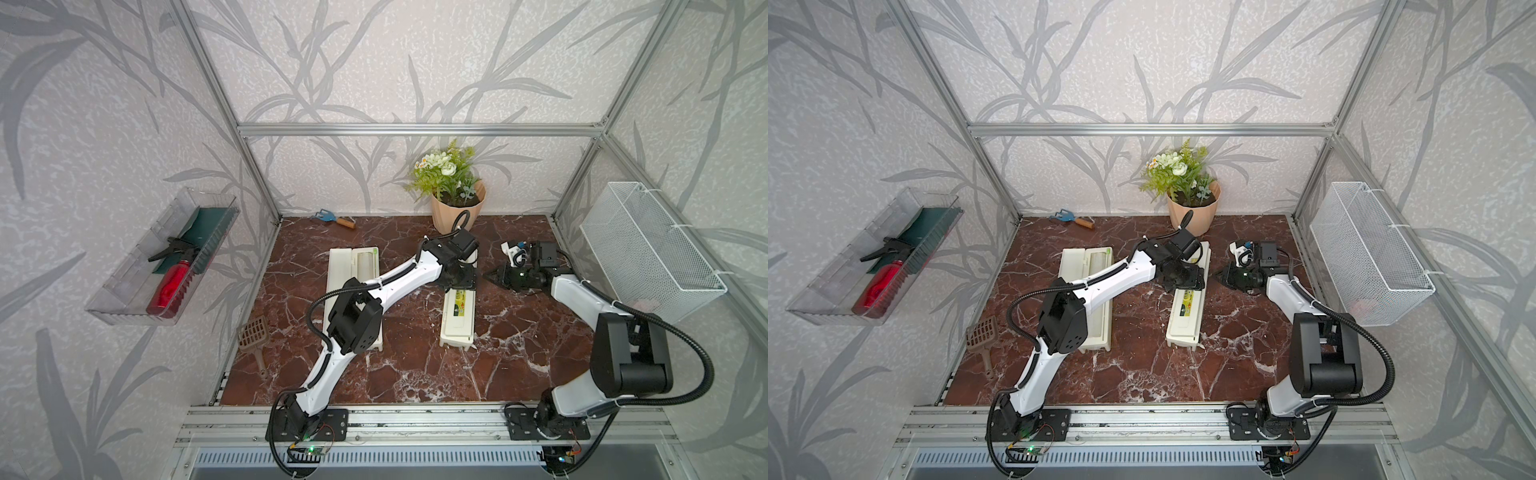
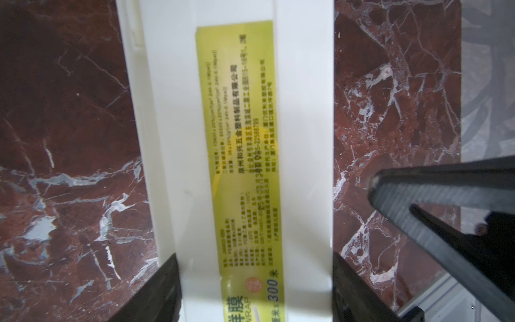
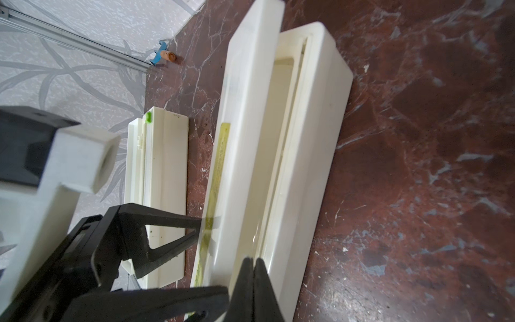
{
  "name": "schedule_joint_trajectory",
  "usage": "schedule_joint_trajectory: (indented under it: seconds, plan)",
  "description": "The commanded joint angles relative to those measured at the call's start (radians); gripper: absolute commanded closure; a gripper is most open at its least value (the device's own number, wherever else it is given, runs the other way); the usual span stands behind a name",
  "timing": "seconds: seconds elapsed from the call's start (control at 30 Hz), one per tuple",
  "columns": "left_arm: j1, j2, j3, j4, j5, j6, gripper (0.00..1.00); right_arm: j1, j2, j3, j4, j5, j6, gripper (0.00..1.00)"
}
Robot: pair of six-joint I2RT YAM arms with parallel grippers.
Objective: Put plastic wrap rolls into dispensers
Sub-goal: Open the lid of the plastic wrap cutting box.
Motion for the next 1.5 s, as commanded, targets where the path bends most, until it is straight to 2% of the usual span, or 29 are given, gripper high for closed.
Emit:
schedule_joint_trajectory:
  seconds: [0.0,0.13,0.3,0.4,0.5,0.6,0.73,0.87,0.97,1.13,1.27,1.3,1.37,1.4,1.47]
  plan:
    - [0.023,-0.048,-0.051,0.079,0.110,0.004,0.47,0.027,0.045,0.065,-0.042,0.035,-0.008,0.95]
    - [0.041,-0.061,-0.079,0.116,0.162,0.005,0.47,0.069,0.098,0.112,-0.016,0.035,-0.001,0.96]
    - [0.042,-0.058,-0.078,0.098,0.174,0.032,0.47,0.100,0.159,0.183,-0.025,0.050,0.005,0.96]
    - [0.051,-0.076,-0.097,0.098,0.158,0.042,0.33,0.107,0.174,0.198,-0.011,0.045,0.026,0.96]
    - [0.062,-0.125,-0.136,0.120,0.116,0.075,0.23,0.125,0.169,0.197,0.016,0.045,0.045,0.96]
    - [0.084,-0.203,-0.209,0.158,0.036,0.113,0.17,0.152,0.167,0.209,0.030,0.051,0.058,0.96]
    - [0.143,-0.336,-0.351,0.228,-0.045,0.142,0.16,0.198,0.181,0.242,0.020,0.072,0.072,0.96]
    - [0.214,-0.486,-0.539,0.385,-0.101,0.165,0.15,0.238,0.182,0.275,0.020,0.111,0.090,0.96]
    - [0.259,-0.553,-0.598,0.393,-0.155,0.207,0.14,0.266,0.214,0.326,-0.047,0.141,0.069,0.96]
    - [0.320,-0.677,-0.738,0.462,-0.229,0.252,0.11,0.299,0.243,0.312,-0.018,0.177,0.084,0.96]
    - [0.362,-0.773,-0.841,0.487,-0.318,0.308,0.05,0.307,0.258,0.318,-0.016,0.179,0.080,0.96]
    - [0.375,-0.794,-0.863,0.482,-0.353,0.327,0.01,0.307,0.254,0.318,-0.018,0.179,0.074,0.96]
    - [0.406,-0.832,-0.895,0.455,-0.408,0.355,0.00,0.304,0.213,0.308,-0.012,0.205,0.045,0.96]
    - [0.429,-0.852,-0.915,0.441,-0.424,0.370,0.00,0.300,0.179,0.294,-0.007,0.231,0.022,0.92]
    - [0.468,-0.899,-0.960,0.415,-0.537,0.341,0.00,0.284,0.103,0.269,0.002,0.289,-0.033,0.87]
